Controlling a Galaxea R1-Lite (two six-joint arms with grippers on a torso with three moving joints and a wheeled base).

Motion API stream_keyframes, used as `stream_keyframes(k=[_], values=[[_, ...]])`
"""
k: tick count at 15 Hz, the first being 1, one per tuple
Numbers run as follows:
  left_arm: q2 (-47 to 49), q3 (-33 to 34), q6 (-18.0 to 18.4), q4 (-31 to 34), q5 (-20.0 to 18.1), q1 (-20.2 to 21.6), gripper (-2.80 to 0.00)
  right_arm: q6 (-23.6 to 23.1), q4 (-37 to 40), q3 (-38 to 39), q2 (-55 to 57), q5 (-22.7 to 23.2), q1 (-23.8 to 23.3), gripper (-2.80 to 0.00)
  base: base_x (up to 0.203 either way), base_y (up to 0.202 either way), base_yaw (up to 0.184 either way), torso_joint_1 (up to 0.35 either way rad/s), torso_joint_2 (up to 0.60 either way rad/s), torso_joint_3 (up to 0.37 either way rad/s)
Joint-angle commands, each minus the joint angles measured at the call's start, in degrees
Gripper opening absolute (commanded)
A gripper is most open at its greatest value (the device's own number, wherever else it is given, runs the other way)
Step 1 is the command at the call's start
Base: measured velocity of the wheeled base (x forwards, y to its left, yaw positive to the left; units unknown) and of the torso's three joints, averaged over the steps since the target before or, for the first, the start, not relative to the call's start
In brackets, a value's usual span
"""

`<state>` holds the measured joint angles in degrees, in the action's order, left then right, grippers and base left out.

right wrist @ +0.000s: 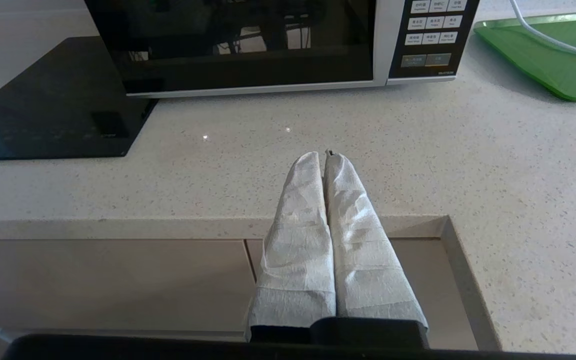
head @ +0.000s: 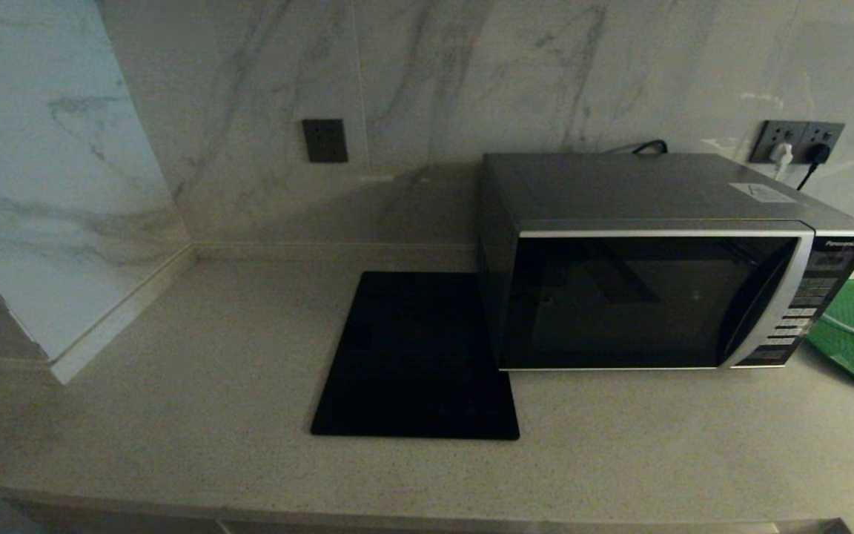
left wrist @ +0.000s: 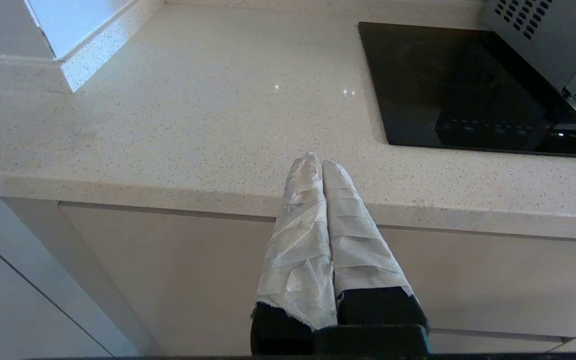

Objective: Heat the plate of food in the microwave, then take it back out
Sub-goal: Open the microwave oven

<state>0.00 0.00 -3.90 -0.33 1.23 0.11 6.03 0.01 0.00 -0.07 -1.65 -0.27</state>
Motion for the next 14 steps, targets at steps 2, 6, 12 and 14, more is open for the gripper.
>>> stream_keyframes(k=[2, 6, 12, 14], values=[[0.0, 0.0, -0.1, 0.0, 0.0, 0.0, -2.8, 0.0, 0.0, 0.1, 0.1, 0.0, 0.0, -2.8, 0.0, 0.0, 0.0, 0.0, 0.0, 0.0], [0.0, 0.0, -0.1, 0.0, 0.0, 0.0, -2.8, 0.0, 0.0, 0.1, 0.1, 0.0, 0.0, -2.8, 0.0, 0.0, 0.0, 0.0, 0.0, 0.0], [0.0, 0.0, -0.1, 0.0, 0.0, 0.1, -2.8, 0.0, 0.0, 0.1, 0.1, 0.0, 0.0, -2.8, 0.0, 0.0, 0.0, 0.0, 0.0, 0.0], [0.0, 0.0, -0.1, -0.1, 0.1, 0.0, -2.8, 0.0, 0.0, 0.1, 0.1, 0.0, 0.0, -2.8, 0.0, 0.0, 0.0, 0.0, 0.0, 0.0]])
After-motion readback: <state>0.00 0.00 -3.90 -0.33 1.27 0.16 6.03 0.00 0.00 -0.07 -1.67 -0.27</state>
